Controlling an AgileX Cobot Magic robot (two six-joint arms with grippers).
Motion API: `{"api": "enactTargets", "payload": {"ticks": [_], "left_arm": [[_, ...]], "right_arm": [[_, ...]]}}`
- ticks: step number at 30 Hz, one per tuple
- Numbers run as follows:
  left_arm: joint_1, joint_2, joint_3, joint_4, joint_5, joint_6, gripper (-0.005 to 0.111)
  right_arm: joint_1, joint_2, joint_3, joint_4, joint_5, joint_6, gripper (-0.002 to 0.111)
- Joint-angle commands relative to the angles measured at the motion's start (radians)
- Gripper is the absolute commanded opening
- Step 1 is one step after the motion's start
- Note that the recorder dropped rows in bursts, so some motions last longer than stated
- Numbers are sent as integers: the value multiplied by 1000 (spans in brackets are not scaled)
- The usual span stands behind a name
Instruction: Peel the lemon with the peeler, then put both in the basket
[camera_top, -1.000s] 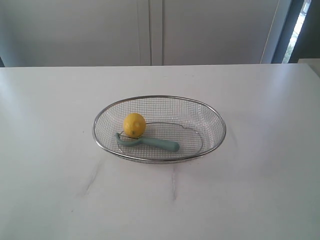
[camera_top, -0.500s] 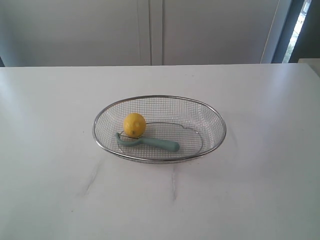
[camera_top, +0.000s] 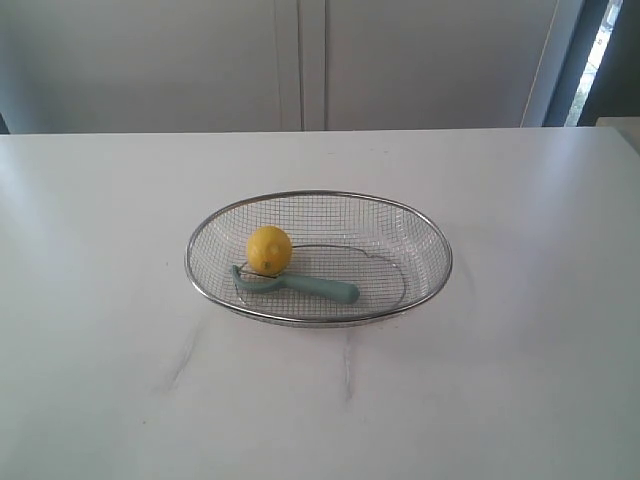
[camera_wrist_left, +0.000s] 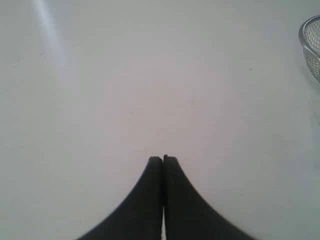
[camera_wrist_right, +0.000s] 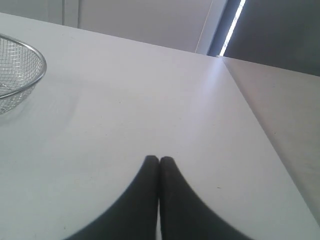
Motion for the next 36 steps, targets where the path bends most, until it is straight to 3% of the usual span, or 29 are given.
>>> {"api": "enactTargets", "payload": {"ticks": [1, 7, 15, 32, 36], "left_arm": [[2, -5, 4, -10, -3, 3, 0], [2, -5, 4, -10, -3, 3, 0], [2, -5, 4, -10, -3, 3, 0], [5, -5, 4, -10, -3, 3, 0], [60, -5, 4, -10, -3, 3, 0]], "right_arm": [[3, -4, 5, 0, -14, 5, 0], [3, -4, 5, 0, -14, 12, 0], [3, -4, 5, 0, -14, 319, 0], [39, -4, 5, 0, -14, 319, 0], [39, -4, 5, 0, -14, 319, 0]]}}
